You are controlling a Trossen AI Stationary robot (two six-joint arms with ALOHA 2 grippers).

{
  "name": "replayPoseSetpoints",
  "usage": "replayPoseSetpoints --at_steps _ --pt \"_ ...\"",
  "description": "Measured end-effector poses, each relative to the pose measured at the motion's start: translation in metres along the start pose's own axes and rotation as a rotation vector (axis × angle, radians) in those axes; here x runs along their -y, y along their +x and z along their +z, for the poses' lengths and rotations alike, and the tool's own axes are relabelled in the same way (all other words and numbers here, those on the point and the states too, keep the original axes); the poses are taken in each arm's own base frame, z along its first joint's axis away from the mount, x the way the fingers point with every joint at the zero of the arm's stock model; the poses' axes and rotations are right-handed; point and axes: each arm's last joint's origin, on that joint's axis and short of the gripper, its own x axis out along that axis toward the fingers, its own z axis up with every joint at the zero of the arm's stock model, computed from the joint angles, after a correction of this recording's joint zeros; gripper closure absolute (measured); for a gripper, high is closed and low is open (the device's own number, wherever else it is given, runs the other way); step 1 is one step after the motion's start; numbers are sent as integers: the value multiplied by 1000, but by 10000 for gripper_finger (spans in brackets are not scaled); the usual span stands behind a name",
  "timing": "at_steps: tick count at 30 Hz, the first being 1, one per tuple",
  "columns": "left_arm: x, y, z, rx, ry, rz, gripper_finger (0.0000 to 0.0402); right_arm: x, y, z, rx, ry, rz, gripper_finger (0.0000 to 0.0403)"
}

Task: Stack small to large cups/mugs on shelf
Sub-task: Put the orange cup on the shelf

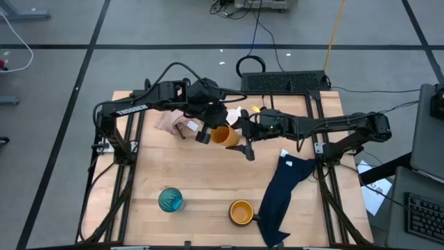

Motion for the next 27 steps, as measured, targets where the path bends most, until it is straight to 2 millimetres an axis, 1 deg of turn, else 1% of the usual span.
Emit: replayPoseSetpoints --at_steps 3,6,13,23,27 --pt "0 0 0 2 -5 -1 396 0 0 0 2 1 -1 113" --pt "0 0 0 2 -16 -3 394 0 0 0 2 1 0 114" --pt "-1 0 0 5 -47 -3 352 0 0 1 6 0 4 112" --pt "-1 -1 0 6 -66 0 319 0 0 1 13 -5 3 114" --pt "-5 -4 -1 17 -72 13 299 0 0 2 20 -6 -1 114"
